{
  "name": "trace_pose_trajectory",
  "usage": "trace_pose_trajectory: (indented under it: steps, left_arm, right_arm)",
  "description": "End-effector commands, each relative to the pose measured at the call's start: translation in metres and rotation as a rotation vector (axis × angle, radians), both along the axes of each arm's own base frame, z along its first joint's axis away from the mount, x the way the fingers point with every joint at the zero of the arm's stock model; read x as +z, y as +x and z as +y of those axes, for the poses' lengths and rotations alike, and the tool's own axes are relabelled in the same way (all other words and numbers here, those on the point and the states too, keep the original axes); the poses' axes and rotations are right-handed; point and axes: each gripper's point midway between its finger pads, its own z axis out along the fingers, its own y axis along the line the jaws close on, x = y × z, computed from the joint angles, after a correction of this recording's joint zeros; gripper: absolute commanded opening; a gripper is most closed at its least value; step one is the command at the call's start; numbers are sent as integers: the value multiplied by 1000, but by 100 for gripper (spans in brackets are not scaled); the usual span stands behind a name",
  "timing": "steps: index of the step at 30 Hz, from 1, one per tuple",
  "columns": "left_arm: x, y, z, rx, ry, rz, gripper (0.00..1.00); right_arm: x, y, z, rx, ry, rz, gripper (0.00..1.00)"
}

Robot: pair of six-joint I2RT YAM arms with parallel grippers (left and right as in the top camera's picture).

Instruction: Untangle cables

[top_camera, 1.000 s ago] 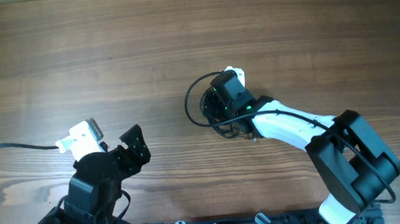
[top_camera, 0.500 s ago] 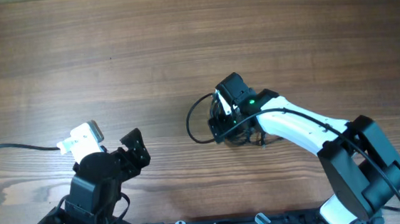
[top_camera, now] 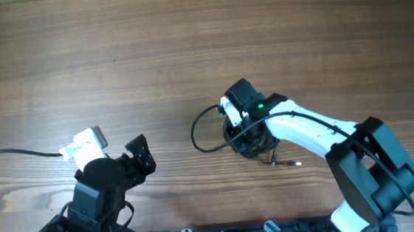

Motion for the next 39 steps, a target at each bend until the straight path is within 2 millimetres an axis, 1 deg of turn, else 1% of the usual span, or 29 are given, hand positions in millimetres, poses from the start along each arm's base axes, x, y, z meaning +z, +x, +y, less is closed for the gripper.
trace_pose_trajectory:
  steps: [1,4,6,8,9,10,11,12,15,17,19,21,23,24,25,27,28,30,32,33,34,35,36,37,38,39]
  left_arm:
    - [3,1,3,15,8,-9,95]
    - [2,0,-1,0,-4,-3,95]
    - [2,0,-2,-9,-11,1,94]
    - [2,0,-4,-16,-16,4,94]
    - [1,-1,-5,-21,-21,6,95]
    - [1,-1,-7,-27,-25,8,96]
    - [2,-1,-10,-40,-38,7,97]
    - [3,0,-14,-57,-56,4,98]
    - [13,4,-29,-109,-120,-27,100]
    - [22,7,-38,-139,-161,-60,100]
    - [34,11,-50,-185,-211,-102,100]
    - [44,13,-66,-269,-238,-133,100]
    - [49,16,-76,-305,-263,-143,99]
    - [48,19,-77,-305,-263,-142,99]
    - [47,22,-79,-305,-261,-138,100]
    - [45,30,-84,-305,-259,-130,100]
    - [43,37,-95,-343,-261,-124,100]
    - [41,41,-110,-418,-263,-111,100]
    - [30,45,-124,-471,-272,-66,100]
    - [21,47,-128,-478,-268,-28,98]
    - [12,48,-131,-486,-267,8,96]
    - [4,48,-135,-497,-268,42,96]
    - [-2,48,-139,-508,-271,71,96]
    - [-11,48,-144,-524,-277,110,94]
    - [-16,47,-147,-538,-281,135,93]
    - [-19,46,-150,-566,-273,142,90]
  right_arm:
    - [34,18,14,-12,11,-26,4]
    - [125,49,34,9,96,-178,4]
    - [179,59,41,7,155,-262,4]
    - [239,63,43,14,219,-361,4]
    - [263,61,42,31,241,-410,4]
    - [283,59,38,29,254,-449,4]
    - [294,55,37,30,273,-467,4]
    - [297,47,35,40,284,-451,4]
    - [287,20,23,70,247,-358,4]
    - [289,3,26,158,281,-322,4]
    - [289,-3,23,187,279,-315,4]
    - [292,-5,22,204,282,-332,4]
    - [299,-6,22,218,295,-362,4]
    - [303,-8,23,231,307,-372,4]
    - [309,-13,25,273,338,-388,4]
    - [323,-21,26,302,385,-421,4]
    - [333,-25,24,306,405,-453,4]
    - [343,-31,25,329,438,-481,4]
    - [352,-29,22,312,443,-523,4]
    - [355,-18,15,227,408,-557,4]
    - [358,0,-2,81,330,-610,4]
    - [359,11,-17,-28,273,-646,4]
    - [363,24,-39,-188,203,-691,4]
    - [367,29,-53,-275,169,-722,4]
    - [372,33,-71,-393,133,-754,4]
    - [378,35,-94,-543,94,-787,4]
